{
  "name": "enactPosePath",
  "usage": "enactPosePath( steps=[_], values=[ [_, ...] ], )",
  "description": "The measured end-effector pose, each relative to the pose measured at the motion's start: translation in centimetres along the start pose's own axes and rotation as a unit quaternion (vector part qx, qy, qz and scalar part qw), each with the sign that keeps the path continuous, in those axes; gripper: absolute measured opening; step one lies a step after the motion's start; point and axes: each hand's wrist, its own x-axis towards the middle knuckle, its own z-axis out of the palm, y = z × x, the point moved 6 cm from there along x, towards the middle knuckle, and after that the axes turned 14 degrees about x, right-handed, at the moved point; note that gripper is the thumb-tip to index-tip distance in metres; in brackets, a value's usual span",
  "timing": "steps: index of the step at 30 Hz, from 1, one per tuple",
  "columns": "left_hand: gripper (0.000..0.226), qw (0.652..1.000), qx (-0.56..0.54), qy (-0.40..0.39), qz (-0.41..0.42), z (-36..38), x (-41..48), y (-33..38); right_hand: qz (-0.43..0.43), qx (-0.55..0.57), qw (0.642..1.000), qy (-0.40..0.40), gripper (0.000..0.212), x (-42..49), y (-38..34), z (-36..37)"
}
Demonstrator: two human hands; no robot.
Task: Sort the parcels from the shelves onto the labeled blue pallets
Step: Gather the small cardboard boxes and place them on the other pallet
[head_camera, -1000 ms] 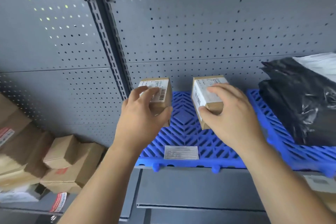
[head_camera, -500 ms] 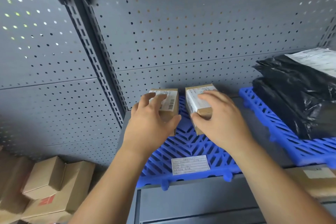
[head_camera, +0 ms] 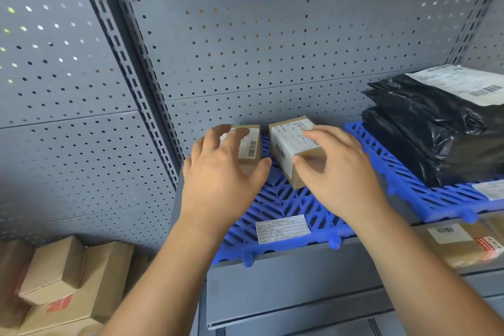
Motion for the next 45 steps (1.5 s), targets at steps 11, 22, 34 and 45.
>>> enactPosePath(
  steps=[11, 22, 34, 45],
  values=[
    [0.06, 0.998, -0.045, 0.0, 0.053, -0.3, -3.5, 2.3, 0.025, 0.005, 0.999, 0.026, 0.045, -5.3, -0.2, -2.9],
    [0.058, 0.99, -0.064, -0.018, 0.125, 0.0, -8.8, 9.9, 0.04, -0.019, 0.996, 0.073, 0.049, -10.9, 2.2, -9.8],
    [0.056, 0.964, -0.09, -0.079, 0.239, 3.6, -18.1, 29.2, 0.13, -0.057, 0.979, 0.144, 0.052, -21.6, 10.7, -27.5],
    [0.049, 0.907, -0.12, -0.173, 0.363, 9.6, -26.0, 46.1, 0.269, -0.135, 0.93, 0.21, 0.047, -32.3, 18.0, -41.2]
  ],
)
